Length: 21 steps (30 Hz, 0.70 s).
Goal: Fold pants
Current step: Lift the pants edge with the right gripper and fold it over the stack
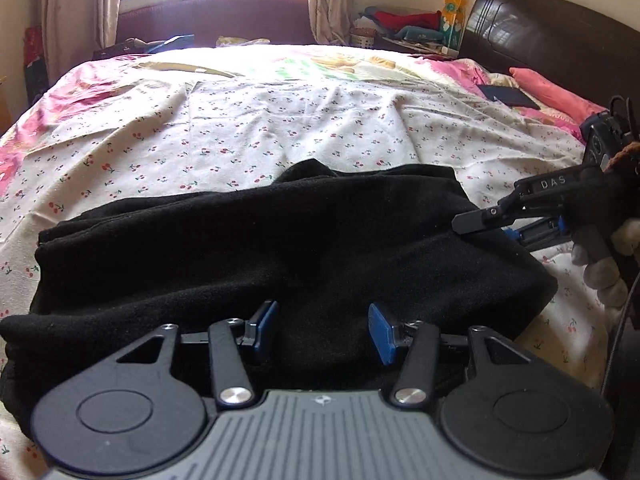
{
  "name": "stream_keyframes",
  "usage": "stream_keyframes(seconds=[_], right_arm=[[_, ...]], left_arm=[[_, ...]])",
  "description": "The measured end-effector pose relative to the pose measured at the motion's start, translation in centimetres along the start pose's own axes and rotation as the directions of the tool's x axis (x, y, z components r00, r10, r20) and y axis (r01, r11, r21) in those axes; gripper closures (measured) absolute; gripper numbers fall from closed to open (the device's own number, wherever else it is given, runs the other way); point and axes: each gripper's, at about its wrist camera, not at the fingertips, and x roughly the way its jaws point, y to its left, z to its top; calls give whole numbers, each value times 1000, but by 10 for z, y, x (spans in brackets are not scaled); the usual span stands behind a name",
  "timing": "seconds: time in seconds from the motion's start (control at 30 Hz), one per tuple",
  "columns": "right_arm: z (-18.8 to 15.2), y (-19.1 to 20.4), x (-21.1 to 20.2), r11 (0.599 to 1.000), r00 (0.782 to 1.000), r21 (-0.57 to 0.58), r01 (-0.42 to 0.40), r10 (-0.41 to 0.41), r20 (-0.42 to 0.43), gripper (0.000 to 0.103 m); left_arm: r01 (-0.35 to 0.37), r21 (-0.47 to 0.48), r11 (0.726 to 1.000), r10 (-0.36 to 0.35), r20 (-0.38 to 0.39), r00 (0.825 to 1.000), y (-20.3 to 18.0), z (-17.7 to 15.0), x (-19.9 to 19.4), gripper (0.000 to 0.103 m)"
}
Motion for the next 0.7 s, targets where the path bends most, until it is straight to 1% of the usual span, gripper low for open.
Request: stream_keyframes(seconds=[0.03, 0.1, 0.13, 0.17, 0.2, 0.23, 0.27, 0.3, 0.33, 0.37, 0.43, 0.53, 0.63, 0.7], right_arm=[[0, 0, 2, 1000, 1000, 16, -5, 5, 6, 50], [-2, 4, 1, 1000, 1000, 23, -11, 10, 28, 50], [-4, 4, 0, 1000, 999, 14, -11, 10, 40, 50], [-8, 3, -1, 1000, 998, 13, -16, 15, 57, 53], [-12, 0, -2, 1000, 997, 20, -19, 18, 71, 55], [-15, -3, -1, 999, 997, 47, -13, 9, 77, 63], [-18, -4, 0, 997, 997, 71, -7, 2, 77, 72], [-19, -1, -1, 997, 997, 81, -6, -1, 83, 76], [-18, 5, -3, 997, 996, 81, -17, 10, 92, 84], [-16, 16, -7, 997, 994, 67, -35, 27, 106, 88], [-10, 46, -15, 998, 990, 11, -64, 62, 124, 89], [-3, 103, -16, 992, 992, -112, -50, 62, 105, 89], [-1, 150, -7, 982, 991, -171, -82, 99, 94, 89], [-1, 176, 4, 974, 988, -195, -112, 131, 86, 89]], left_arm=[[-15, -1, 1000, 15, 25, 1000, 1, 2, -1, 40], [-18, -12, 1000, 19, 62, 998, 5, 7, 0, 40], [-21, -17, 1000, 22, 67, 997, 6, 7, 1, 40], [-32, -16, 999, 33, 67, 997, 9, 7, 4, 40], [-59, -9, 998, 59, 48, 997, 11, 5, 9, 40], [-105, 2, 994, 105, 22, 994, 13, 1, 16, 40], [-130, 18, 991, 130, 2, 991, 13, -4, 19, 40], [-131, 30, 991, 131, -2, 991, 14, -7, 18, 40], [-131, 40, 991, 131, 1, 991, 13, -10, 16, 39], [-133, 49, 990, 133, 2, 991, 14, -12, 12, 39], [-127, 35, 991, 127, 9, 992, 18, -14, 3, 39], [-114, -23, 993, 114, 21, 993, 34, -16, -8, 39], [-119, -49, 992, 117, -35, 993, 54, -27, -11, 39], [-89, -108, 990, 84, -45, 995, 69, -38, -19, 39]])
